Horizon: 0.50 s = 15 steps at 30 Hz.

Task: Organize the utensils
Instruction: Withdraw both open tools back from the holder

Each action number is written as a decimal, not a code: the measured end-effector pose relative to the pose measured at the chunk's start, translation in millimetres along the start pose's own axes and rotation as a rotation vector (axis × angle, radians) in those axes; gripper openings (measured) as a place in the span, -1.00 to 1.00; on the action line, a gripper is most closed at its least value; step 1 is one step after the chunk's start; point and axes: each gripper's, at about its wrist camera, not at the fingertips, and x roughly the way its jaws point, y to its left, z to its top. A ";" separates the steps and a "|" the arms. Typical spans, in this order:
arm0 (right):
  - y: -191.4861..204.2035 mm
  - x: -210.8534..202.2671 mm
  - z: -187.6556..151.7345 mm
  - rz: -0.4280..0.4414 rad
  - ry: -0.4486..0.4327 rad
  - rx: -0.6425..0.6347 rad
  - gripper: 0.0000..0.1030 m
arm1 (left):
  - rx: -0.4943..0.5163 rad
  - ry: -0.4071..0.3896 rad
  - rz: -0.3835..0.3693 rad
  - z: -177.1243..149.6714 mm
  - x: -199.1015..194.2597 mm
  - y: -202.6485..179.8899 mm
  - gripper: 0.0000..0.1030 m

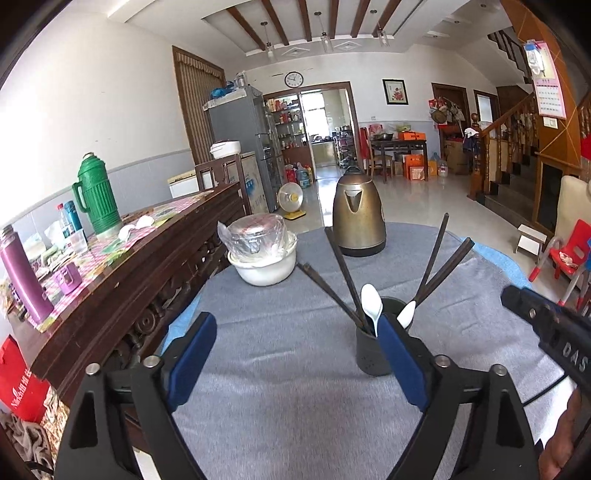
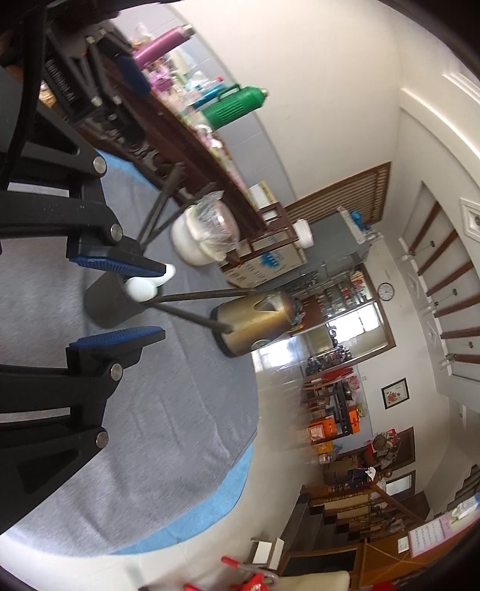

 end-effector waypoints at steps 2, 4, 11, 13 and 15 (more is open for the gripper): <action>-0.2 -5.8 -6.3 -0.011 0.011 -0.020 -0.41 | -0.014 0.005 0.003 -4.4 -1.4 2.6 0.80; 2.1 -9.9 -13.9 -0.025 0.017 -0.042 -0.41 | -0.024 0.008 0.021 -9.2 -2.6 5.1 0.90; 11.5 -22.1 -38.0 -0.057 0.059 -0.102 -0.41 | -0.050 0.017 0.064 -23.6 -10.2 13.0 0.94; 13.7 -24.2 -43.1 -0.062 0.066 -0.105 -0.41 | -0.055 0.022 0.074 -25.1 -12.9 15.4 0.94; 16.6 -27.0 -48.3 -0.082 0.067 -0.115 -0.41 | -0.052 0.026 0.079 -27.1 -14.8 17.5 0.94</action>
